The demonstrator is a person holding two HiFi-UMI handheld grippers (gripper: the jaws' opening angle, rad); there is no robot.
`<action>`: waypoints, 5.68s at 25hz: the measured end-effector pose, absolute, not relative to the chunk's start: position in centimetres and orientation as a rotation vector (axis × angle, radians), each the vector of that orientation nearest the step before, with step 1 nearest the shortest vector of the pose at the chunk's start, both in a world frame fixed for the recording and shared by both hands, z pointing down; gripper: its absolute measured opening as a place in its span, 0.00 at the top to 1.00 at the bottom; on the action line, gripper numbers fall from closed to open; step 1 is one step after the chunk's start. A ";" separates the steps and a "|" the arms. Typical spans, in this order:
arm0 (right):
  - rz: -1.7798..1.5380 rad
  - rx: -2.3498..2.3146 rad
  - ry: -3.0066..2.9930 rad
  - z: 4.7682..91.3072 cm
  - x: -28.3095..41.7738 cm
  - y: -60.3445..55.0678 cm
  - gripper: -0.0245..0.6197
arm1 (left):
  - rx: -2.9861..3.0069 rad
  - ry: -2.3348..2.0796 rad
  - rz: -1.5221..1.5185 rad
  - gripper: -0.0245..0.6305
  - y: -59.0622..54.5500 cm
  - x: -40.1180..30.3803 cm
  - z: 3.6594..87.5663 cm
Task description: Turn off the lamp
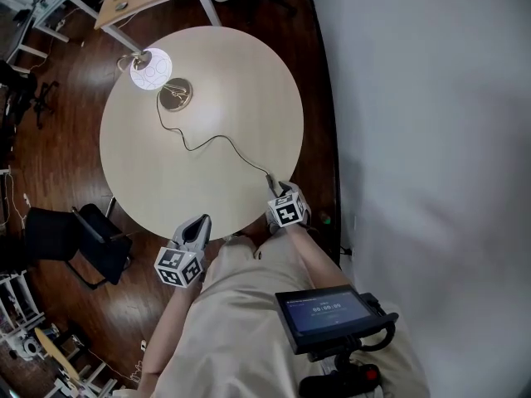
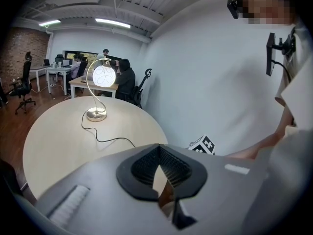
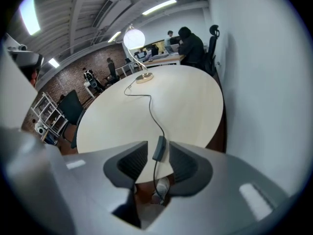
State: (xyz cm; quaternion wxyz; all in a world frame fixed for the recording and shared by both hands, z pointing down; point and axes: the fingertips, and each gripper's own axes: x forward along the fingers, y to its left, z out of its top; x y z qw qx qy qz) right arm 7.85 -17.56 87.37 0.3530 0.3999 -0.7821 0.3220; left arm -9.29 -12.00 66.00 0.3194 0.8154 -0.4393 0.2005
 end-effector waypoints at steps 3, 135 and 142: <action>0.863 1.024 -1.994 88.8 8.0 -17.2 0.76 | 2.139 -1.148 0.534 0.96 -11.9 -9.3 66.1; 0.323 1.476 -2.633 60.2 2.1 6.9 0.80 | 2.244 -1.153 0.195 0.96 13.0 -20.7 66.6; 0.376 1.541 -2.421 64.0 6.6 7.3 0.83 | 2.278 -1.085 0.274 0.96 12.3 -16.9 67.0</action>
